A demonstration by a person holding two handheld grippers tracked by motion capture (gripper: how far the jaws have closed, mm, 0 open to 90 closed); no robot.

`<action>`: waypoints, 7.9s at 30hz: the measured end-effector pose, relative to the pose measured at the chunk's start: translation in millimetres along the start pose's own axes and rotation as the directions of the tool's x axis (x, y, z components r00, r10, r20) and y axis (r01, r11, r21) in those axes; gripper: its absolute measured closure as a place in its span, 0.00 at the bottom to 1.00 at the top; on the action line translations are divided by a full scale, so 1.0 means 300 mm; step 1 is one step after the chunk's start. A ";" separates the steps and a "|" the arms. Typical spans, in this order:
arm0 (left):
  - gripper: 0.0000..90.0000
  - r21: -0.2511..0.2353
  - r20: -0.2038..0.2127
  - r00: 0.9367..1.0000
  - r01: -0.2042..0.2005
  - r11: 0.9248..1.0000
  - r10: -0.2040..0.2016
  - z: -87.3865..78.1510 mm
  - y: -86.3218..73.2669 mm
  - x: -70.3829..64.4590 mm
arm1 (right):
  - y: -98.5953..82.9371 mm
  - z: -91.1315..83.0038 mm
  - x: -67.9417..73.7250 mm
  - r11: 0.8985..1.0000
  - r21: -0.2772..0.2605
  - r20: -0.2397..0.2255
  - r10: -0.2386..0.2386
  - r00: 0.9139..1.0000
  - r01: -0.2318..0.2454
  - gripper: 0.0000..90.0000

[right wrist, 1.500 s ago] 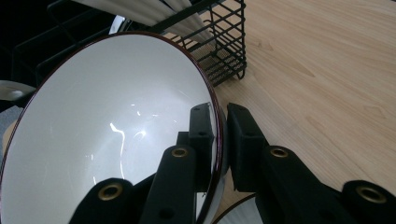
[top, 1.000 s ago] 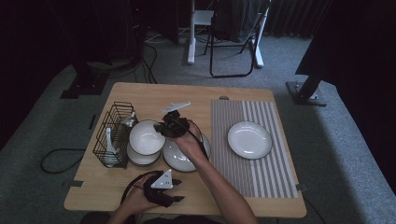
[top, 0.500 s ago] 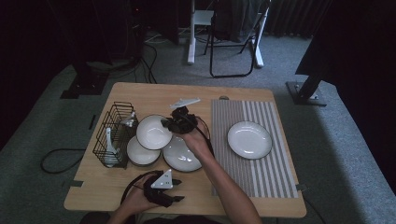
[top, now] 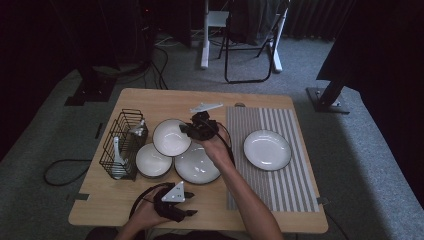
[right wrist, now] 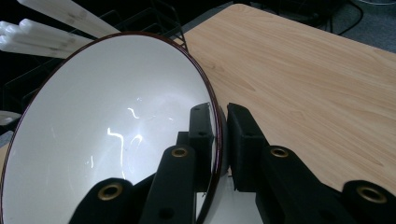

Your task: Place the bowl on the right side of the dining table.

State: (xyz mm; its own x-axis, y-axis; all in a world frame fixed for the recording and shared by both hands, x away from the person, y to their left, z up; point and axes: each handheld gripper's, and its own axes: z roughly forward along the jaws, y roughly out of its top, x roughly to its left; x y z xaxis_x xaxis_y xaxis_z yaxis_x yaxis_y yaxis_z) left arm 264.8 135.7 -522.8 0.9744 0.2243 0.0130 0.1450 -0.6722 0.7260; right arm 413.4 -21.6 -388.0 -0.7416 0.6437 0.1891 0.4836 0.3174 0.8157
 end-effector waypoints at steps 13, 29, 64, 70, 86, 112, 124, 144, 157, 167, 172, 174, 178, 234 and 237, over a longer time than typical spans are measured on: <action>0.47 0.001 -0.002 1.000 -0.001 1.000 0.001 0.000 0.000 0.000 | -0.018 -0.024 -0.039 1.000 -0.004 0.023 0.021 1.000 -0.020 0.90; 0.47 0.001 -0.004 1.000 0.000 1.000 0.000 0.000 0.000 -0.001 | -0.057 -0.057 -0.096 0.998 -0.012 0.059 0.063 0.996 -0.062 0.90; 0.47 0.001 -0.004 1.000 0.004 1.000 -0.004 0.000 0.000 -0.002 | -0.148 -0.157 -0.236 0.989 -0.035 0.148 0.148 0.978 -0.144 0.90; 0.47 0.001 -0.004 1.000 0.004 1.000 -0.004 0.000 0.000 -0.002 | -0.165 -0.179 -0.268 0.984 -0.047 0.159 0.175 0.972 -0.169 0.90; 0.47 0.001 -0.004 1.000 0.005 1.000 -0.005 0.000 0.000 -0.002 | -0.202 -0.237 -0.333 0.975 -0.073 0.189 0.220 0.957 -0.210 0.90; 0.47 0.000 -0.005 1.000 0.007 1.000 -0.007 0.001 0.000 -0.004 | -0.275 -0.308 -0.410 0.954 -0.114 0.214 0.295 0.931 -0.276 0.90; 0.47 0.000 -0.005 1.000 0.007 1.000 -0.007 0.001 0.000 -0.004 | -0.306 -0.348 -0.443 0.946 -0.127 0.237 0.320 0.917 -0.298 0.90; 0.47 0.001 -0.006 1.000 0.006 1.000 -0.006 0.001 0.000 -0.004 | -0.376 -0.423 -0.503 0.932 -0.151 0.288 0.360 0.887 -0.329 0.90; 0.47 0.001 -0.006 1.000 0.006 1.000 -0.006 0.001 0.000 -0.003 | -0.407 -0.463 -0.536 0.924 -0.160 0.311 0.382 0.870 -0.349 0.90; 0.47 0.001 -0.006 1.000 0.006 1.000 -0.006 0.001 0.000 -0.003 | -0.447 -0.504 -0.579 0.914 -0.162 0.352 0.406 0.843 -0.373 0.90; 0.47 0.001 -0.006 1.000 0.006 1.000 -0.006 0.001 0.000 -0.003 | -0.472 -0.518 -0.598 0.906 -0.165 0.365 0.422 0.830 -0.389 0.90; 0.47 0.001 -0.006 1.000 0.006 1.000 -0.006 0.001 0.000 -0.003 | -0.480 -0.522 -0.604 0.906 -0.163 0.372 0.424 0.826 -0.391 0.90; 0.47 0.002 -0.006 1.000 0.006 1.000 -0.006 0.001 0.000 -0.003 | -0.494 -0.529 -0.613 0.902 -0.164 0.383 0.431 0.817 -0.398 0.90; 0.47 0.001 -0.006 1.000 0.006 1.000 -0.006 0.001 0.000 -0.004 | -0.583 -0.517 -0.667 0.886 -0.135 0.435 0.456 0.776 -0.445 0.90; 0.47 0.001 -0.006 1.000 0.006 1.000 -0.006 0.001 0.000 -0.004 | -0.584 -0.512 -0.670 0.882 -0.128 0.437 0.460 0.773 -0.453 0.90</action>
State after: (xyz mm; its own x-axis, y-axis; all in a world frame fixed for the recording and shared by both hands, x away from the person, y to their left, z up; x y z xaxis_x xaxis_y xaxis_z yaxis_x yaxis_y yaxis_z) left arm 263.7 135.3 -523.0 0.9724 0.2329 0.0129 0.1512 -0.6713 0.7256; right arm 406.3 -313.6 -485.1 -0.1474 0.9479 0.2823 0.7032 -0.1003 0.7039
